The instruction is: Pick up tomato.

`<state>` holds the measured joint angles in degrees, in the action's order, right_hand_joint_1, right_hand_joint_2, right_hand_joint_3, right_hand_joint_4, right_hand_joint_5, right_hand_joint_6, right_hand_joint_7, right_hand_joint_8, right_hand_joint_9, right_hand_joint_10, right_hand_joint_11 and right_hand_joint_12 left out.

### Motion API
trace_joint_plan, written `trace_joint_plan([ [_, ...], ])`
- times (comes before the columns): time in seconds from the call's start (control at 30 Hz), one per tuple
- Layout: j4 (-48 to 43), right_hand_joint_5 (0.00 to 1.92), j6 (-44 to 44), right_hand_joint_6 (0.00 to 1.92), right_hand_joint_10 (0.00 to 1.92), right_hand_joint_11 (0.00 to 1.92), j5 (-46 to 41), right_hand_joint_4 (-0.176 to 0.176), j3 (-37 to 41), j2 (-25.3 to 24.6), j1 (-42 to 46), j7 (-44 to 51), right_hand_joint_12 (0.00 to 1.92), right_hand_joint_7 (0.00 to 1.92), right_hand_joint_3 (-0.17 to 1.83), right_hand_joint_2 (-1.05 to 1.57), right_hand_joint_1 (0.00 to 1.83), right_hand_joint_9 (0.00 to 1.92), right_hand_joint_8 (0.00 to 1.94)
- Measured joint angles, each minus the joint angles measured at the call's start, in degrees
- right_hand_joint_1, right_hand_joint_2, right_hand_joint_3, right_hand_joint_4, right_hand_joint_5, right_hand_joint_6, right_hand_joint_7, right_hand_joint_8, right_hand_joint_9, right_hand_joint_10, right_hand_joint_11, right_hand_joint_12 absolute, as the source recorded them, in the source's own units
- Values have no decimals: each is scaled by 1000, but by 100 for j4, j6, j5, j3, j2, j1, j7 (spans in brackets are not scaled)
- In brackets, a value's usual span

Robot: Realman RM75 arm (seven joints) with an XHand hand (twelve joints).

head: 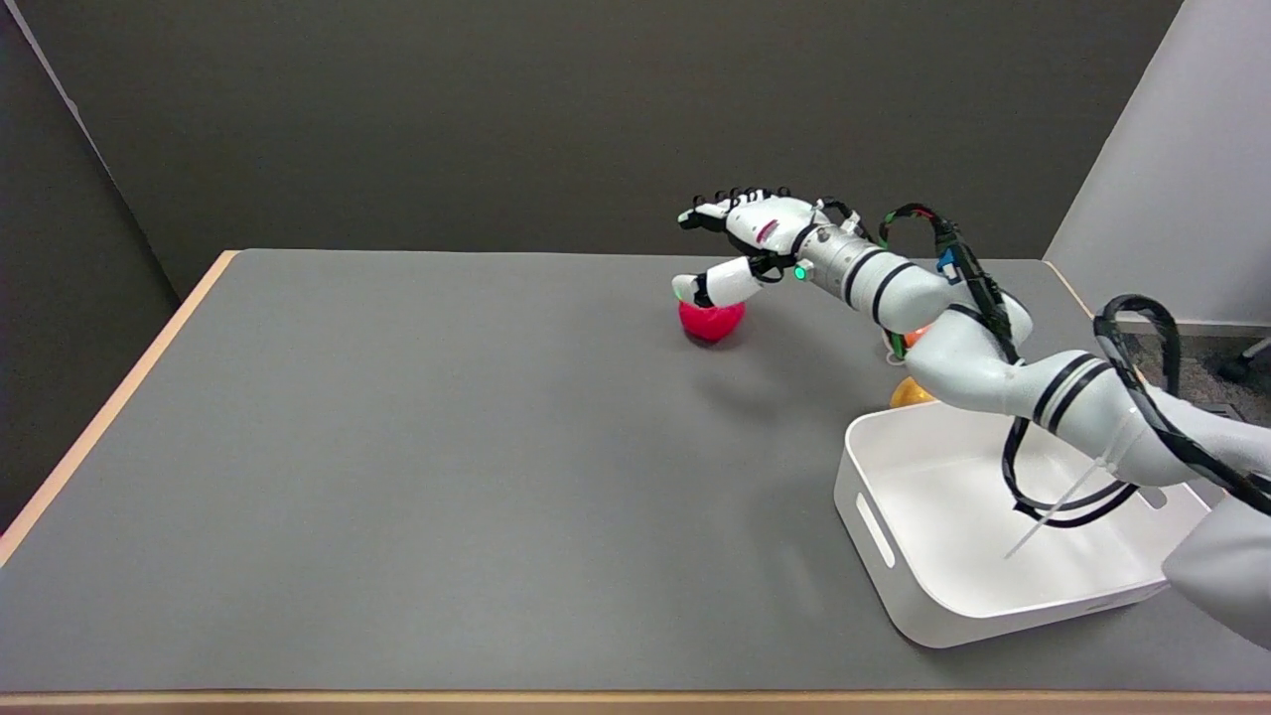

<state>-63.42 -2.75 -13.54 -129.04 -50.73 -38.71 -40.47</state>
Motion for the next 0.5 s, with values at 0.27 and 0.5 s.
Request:
trace_joint_plan([
  [0.27,389,114,124,360,561,37,-42,92,-151,-233,-147,12,1192,159,921,528,178,90,259],
  [0.5,742,113,213,357,555,36,-62,91,-234,-424,-222,16,1194,160,919,539,224,89,258],
])
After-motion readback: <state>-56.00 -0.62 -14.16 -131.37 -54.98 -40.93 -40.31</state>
